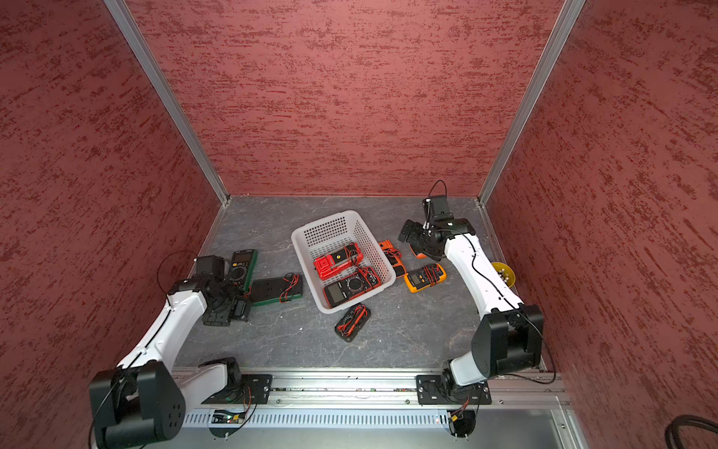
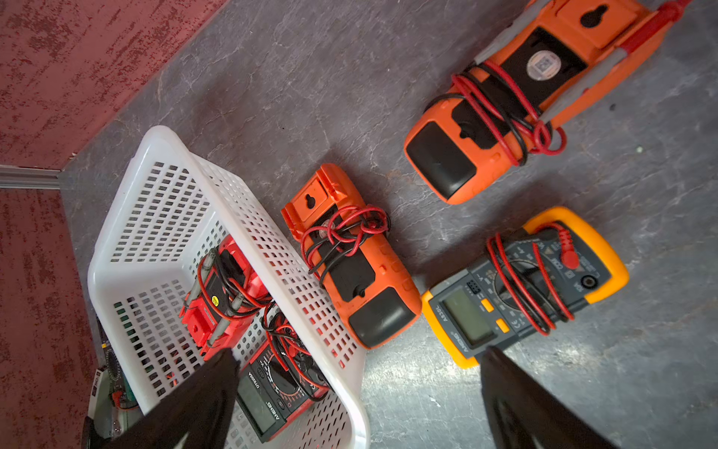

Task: Put the multimeter into the basket
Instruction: Pick up the multimeter from the center of the board, then place the multimeter in the basket.

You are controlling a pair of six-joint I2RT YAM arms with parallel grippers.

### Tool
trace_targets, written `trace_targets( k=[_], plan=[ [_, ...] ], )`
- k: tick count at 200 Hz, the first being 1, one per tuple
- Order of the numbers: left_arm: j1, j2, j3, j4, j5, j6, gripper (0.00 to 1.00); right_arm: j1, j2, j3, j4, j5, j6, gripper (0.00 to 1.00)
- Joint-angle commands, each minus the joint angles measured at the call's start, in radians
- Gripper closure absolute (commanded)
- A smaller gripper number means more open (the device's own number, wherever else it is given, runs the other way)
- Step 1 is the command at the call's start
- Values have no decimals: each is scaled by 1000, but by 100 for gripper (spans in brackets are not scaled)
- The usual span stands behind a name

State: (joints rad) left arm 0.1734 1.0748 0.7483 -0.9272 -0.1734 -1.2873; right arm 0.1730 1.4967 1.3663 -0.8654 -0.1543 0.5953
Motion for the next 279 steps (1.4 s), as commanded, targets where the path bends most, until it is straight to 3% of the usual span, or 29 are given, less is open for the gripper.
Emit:
trace_targets(
  k=[1,26,52,93,127,165,207,279],
  plan=[
    [-13,-51,98,-51,-80,79,73,-4,1,24,10,-8,12,1],
    [-92,-27,247,-39,-143,206,76,-6,-7,24,19,-8,14,1],
    [-215,92,450,-2,-175,396,77,-6,-21,19,25,-1,15,1],
    [-379,384,778,84,-57,851,78,-5,-73,-27,64,13,48,1],
    [-468,615,1006,125,110,1194,80,-4,-106,-55,78,18,68,1],
    [-534,842,1211,93,198,1462,84,-5,-138,-79,84,19,81,1],
    [-564,996,1335,73,263,1602,83,-5,-168,-99,86,27,94,1],
    [-607,1121,1346,5,274,1748,84,-4,-193,-111,83,33,107,1]
  ],
)
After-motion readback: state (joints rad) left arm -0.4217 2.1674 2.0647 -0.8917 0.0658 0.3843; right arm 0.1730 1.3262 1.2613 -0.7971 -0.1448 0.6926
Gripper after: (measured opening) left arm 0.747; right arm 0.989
